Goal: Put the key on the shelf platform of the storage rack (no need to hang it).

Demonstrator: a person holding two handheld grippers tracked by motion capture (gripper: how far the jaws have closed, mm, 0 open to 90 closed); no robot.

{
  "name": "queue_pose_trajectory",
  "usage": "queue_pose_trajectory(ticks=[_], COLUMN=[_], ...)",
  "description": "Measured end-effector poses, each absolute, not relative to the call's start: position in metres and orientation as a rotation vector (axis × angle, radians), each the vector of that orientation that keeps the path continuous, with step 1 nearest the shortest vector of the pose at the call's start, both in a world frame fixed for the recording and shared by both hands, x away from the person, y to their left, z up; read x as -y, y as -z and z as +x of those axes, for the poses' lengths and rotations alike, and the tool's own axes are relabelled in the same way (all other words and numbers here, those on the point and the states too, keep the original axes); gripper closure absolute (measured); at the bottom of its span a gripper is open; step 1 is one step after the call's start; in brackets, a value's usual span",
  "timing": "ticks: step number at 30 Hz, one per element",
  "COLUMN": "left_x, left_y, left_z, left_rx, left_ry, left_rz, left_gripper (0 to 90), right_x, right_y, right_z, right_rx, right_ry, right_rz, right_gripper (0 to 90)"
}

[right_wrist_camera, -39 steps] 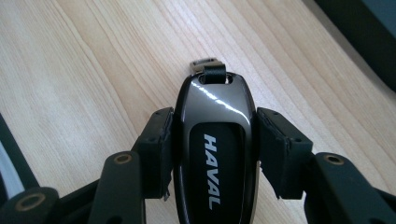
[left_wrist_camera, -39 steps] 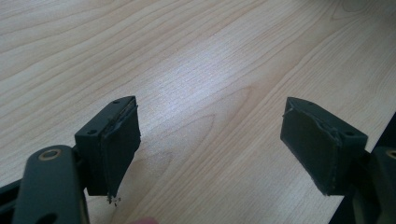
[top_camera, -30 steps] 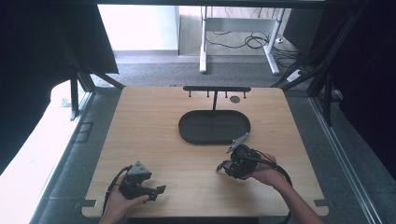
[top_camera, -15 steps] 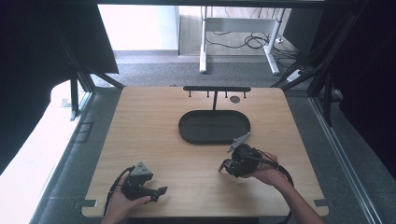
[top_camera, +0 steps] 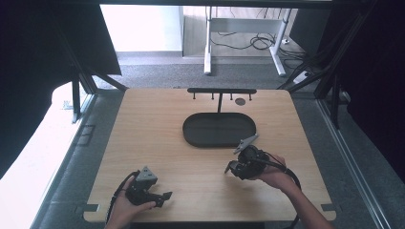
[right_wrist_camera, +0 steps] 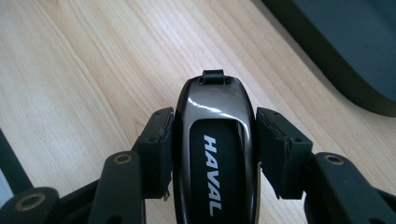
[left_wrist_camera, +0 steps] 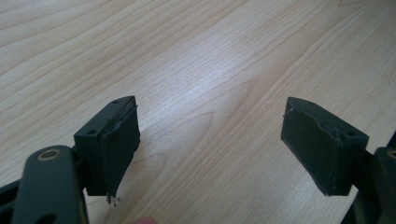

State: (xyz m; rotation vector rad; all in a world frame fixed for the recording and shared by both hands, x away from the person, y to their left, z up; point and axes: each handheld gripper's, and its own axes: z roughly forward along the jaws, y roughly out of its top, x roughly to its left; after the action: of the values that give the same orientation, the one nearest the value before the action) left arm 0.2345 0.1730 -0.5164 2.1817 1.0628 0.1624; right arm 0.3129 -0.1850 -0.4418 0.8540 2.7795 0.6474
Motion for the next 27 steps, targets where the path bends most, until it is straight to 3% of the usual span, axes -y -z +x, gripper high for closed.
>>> queue_pose_trajectory(ticks=[27], left_x=[-0.172], left_y=[0.518], left_z=[0.235], left_rx=[-1.058], left_ry=[-0.157], left_rz=[2.187], left_gripper=[20.0], right_x=[0.171], right_y=[0.405], right_z=[0.319], right_rx=[-2.743], right_ry=[-0.691], right_rz=[0.779], right_gripper=[49.1])
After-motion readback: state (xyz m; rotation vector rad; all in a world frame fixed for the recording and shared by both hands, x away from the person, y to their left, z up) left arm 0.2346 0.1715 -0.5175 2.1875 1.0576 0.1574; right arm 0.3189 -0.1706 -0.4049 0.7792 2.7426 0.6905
